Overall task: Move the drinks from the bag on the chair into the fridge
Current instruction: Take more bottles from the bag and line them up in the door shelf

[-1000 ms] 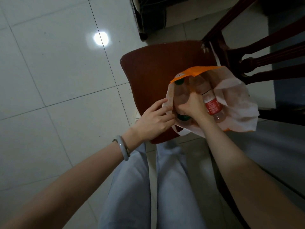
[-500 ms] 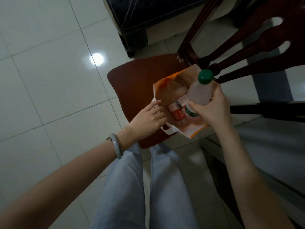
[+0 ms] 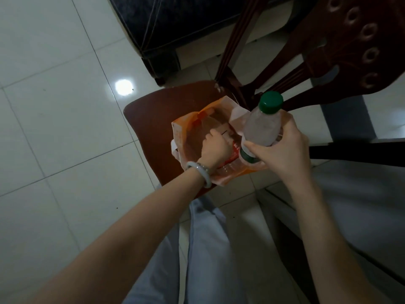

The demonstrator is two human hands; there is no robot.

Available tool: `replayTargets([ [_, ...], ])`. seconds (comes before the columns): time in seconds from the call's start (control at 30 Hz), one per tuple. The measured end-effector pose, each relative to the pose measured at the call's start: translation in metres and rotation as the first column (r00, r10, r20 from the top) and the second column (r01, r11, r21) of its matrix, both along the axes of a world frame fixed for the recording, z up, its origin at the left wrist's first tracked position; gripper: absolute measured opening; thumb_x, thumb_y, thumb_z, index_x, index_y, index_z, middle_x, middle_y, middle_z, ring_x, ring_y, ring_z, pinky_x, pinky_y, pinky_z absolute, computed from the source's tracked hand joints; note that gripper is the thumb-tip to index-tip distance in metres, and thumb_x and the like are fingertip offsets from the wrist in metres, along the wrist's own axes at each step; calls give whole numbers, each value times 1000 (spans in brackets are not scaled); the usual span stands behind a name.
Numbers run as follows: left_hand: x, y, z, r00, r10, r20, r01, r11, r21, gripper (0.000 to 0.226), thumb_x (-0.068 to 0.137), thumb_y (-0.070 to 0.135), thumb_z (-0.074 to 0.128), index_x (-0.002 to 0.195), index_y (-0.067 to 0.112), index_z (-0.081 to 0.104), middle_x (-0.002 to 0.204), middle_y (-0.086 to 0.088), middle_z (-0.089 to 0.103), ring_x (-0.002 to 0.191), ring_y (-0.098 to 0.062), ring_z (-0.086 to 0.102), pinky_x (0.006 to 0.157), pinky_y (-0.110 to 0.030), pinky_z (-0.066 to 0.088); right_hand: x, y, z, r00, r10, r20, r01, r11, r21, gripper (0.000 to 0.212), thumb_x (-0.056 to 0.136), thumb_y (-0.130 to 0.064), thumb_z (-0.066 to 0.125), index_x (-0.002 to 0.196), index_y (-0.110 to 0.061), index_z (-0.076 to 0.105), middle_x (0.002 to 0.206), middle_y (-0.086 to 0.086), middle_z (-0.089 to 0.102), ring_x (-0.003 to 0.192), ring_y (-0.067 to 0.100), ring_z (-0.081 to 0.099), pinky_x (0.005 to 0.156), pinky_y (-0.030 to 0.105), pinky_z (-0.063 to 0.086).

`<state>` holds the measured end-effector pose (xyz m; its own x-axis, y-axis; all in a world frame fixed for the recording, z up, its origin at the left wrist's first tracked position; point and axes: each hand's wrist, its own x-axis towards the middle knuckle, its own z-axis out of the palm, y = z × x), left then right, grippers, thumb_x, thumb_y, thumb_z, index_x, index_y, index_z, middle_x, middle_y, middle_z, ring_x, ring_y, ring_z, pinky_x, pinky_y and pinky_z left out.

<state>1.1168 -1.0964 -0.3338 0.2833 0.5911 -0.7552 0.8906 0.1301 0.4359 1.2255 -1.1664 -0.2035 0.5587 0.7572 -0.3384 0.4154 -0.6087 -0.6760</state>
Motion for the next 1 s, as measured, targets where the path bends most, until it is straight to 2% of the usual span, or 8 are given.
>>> replayTargets([
  [0.1, 12, 8, -15, 923, 369, -107, -382, 912, -150, 72, 90, 49, 52, 137, -1, 29, 132, -19, 48, 117, -35, 50, 98, -44, 43, 3, -2, -7, 1000, 13, -9, -13, 1000, -13, 74, 59, -30, 84, 123, -21, 46, 116, -5, 56, 106, 5, 47, 87, 26, 44],
  [0.2, 15, 14, -29, 924, 366, -111, -382, 901, -206, 48, 95, 44, 46, 119, 3, 53, 118, -13, 60, 103, -29, 59, 81, -33, 45, 6, -3, -15, 999, 19, -28, -20, 999, -26, 76, 59, -32, 83, 124, -24, 45, 121, -5, 56, 113, 10, 49, 92, 34, 48],
  [0.47, 23, 13, -44, 908, 410, -86, -419, 881, -219, 48, 92, 48, 49, 121, 10, 54, 120, -11, 58, 113, -32, 55, 95, -37, 43, 13, -3, -30, 999, -2, -51, 1, 1000, -20, 76, 59, -34, 83, 124, -26, 46, 121, -3, 58, 113, 14, 53, 90, 34, 50],
  [0.53, 21, 12, -44, 901, 423, -99, -435, 880, -190, 49, 91, 48, 52, 120, 9, 55, 115, -10, 59, 110, -30, 57, 90, -36, 45, 14, -4, -29, 998, -9, -57, 9, 1000, -9, 74, 59, -33, 83, 123, -25, 47, 118, -3, 59, 110, 13, 54, 87, 32, 50],
  [0.6, 20, 11, -37, 917, 382, -119, -396, 908, -139, 51, 90, 45, 55, 120, 4, 53, 111, -10, 58, 109, -29, 57, 83, -35, 45, 15, -4, -26, 998, -13, -57, 13, 1000, -2, 74, 59, -33, 84, 122, -24, 47, 117, -2, 59, 109, 13, 55, 87, 33, 51],
  [0.73, 3, 0, 11, 959, 284, 13, -284, 959, 2, 76, 88, 37, 62, 137, -2, 19, 137, -19, 38, 119, -36, 48, 92, -40, 42, 14, -2, -12, 998, -11, -61, 11, 1000, -5, 74, 59, -31, 85, 122, -24, 47, 118, -2, 59, 111, 15, 55, 89, 39, 51],
  [0.87, -27, -7, 63, 977, -90, 195, 38, 967, 253, 57, 90, 26, 63, 127, -1, 28, 114, -7, 44, 99, -27, 59, 73, -24, 41, 9, -4, 16, 998, 6, -59, -5, 1000, 16, 72, 60, -31, 85, 120, -24, 47, 117, -3, 59, 111, 15, 55, 89, 39, 52],
  [1.0, -51, 5, 121, 925, -248, 287, 123, 912, 391, 67, 83, 22, 71, 132, 3, 28, 124, -11, 46, 109, -22, 53, 87, -28, 46, 2, -12, 54, 999, 4, -37, -2, 999, 47, 69, 61, -28, 85, 119, -24, 47, 110, -9, 55, 108, 12, 52, 86, 36, 51],
])
